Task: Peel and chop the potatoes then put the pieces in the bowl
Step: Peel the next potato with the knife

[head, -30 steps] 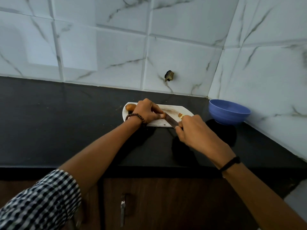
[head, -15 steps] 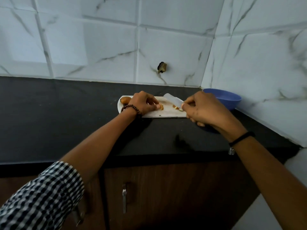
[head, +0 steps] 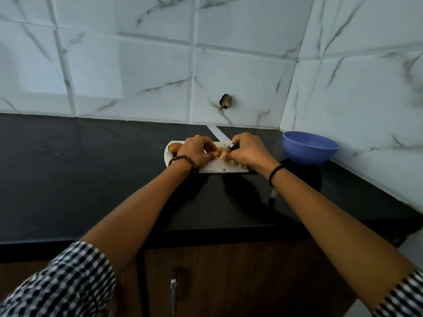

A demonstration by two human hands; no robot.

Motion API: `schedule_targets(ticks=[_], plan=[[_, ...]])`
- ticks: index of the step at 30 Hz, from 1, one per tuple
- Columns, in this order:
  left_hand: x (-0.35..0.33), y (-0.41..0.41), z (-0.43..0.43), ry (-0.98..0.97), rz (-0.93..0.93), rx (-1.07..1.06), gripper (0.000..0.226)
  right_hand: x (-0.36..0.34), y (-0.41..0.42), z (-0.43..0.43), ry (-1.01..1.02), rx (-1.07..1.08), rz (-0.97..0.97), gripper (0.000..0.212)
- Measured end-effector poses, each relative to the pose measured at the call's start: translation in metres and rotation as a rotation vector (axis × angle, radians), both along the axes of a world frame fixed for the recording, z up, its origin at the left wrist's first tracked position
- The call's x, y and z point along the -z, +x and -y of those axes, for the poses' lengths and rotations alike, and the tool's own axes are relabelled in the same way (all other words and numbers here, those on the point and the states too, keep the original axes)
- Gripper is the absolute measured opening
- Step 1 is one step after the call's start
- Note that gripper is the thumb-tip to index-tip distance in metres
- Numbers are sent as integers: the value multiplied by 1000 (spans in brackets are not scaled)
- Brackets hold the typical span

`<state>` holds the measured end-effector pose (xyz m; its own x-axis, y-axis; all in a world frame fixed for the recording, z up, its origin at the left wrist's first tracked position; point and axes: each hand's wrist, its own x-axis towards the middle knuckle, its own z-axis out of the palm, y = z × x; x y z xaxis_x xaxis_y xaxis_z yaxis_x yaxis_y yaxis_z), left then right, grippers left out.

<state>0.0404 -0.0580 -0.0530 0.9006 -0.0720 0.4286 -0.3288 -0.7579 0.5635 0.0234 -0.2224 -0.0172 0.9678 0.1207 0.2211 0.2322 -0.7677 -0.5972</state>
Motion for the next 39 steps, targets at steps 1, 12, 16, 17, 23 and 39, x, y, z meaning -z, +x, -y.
schedule_targets(ticks=[1, 12, 16, 17, 23, 39], plan=[[0, 0, 0, 5, 2, -5, 16, -1, 4, -1, -8, 3, 11, 14], [3, 7, 0, 7, 5, -36, 21, -14, 30, -4, -31, -30, -86, 9], [3, 9, 1, 12, 13, -55, 22, -16, 21, 3, -45, -74, -112, 18], [4, 9, 1, 10, 13, -57, 22, -16, 22, 3, -46, -75, -108, 20], [3, 7, 1, 0, 13, -32, 21, -14, 45, -11, 65, 33, 29, 21], [2, 4, 10, 26, -5, 149, 20, -9, -7, 24, 126, 44, -33, 32]])
